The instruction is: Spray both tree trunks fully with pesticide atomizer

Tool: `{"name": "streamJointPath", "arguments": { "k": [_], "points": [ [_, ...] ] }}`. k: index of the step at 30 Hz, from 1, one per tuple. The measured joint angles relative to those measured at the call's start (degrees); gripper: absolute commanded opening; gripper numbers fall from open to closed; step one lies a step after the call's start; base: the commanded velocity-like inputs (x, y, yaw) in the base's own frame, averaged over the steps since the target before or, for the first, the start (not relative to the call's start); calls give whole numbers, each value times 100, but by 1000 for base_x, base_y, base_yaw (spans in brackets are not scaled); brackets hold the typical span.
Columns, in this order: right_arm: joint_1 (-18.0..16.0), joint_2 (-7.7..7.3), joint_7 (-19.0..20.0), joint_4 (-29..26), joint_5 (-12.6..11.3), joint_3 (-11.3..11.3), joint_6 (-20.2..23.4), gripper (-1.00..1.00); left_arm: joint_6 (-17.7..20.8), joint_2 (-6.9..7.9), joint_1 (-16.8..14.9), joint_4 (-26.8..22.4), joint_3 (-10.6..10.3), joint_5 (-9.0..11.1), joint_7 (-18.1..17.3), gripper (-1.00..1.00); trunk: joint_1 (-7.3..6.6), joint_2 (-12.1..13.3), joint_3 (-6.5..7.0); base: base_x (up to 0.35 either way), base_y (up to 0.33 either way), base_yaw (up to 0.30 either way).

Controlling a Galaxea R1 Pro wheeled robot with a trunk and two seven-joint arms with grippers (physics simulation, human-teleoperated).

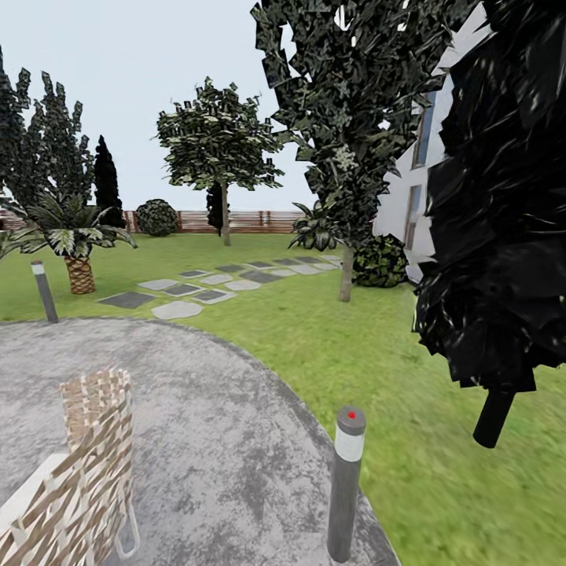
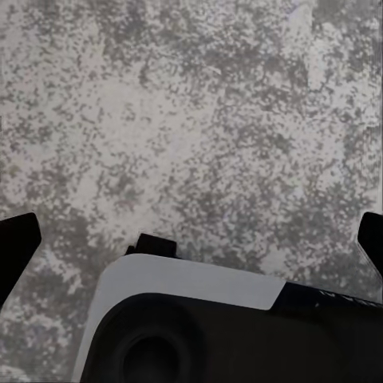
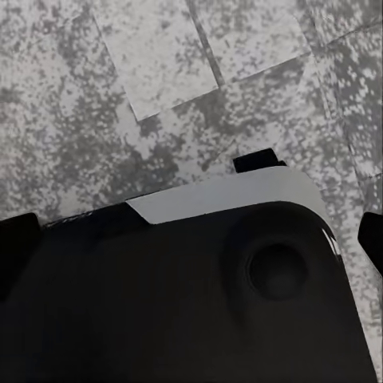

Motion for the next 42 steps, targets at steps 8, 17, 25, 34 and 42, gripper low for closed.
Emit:
{"name": "streamJointPath", "arguments": {
  "k": [8,17,25,34,42],
  "points": [
    [1,42,-22,-3,5,15,0,100,3,0,0,0,0,-1,3,100,0,0,0,332,0,259],
    [-2,38,-25,-2,1,31,0,100,3,0,-1,1,0,-1,4,100,0,0,0,325,0,128],
    [-3,46,-26,-2,1,47,1,100,3,0,0,0,0,-1,2,100,0,0,0,312,0,215],
    [0,41,-24,-1,1,51,-1,100,1,0,0,2,0,0,2,100,1,0,0,287,71,128],
    [-1,38,-23,1,0,49,-1,100,1,0,-1,2,0,0,3,100,2,0,0,195,216,17]
  ]
}}
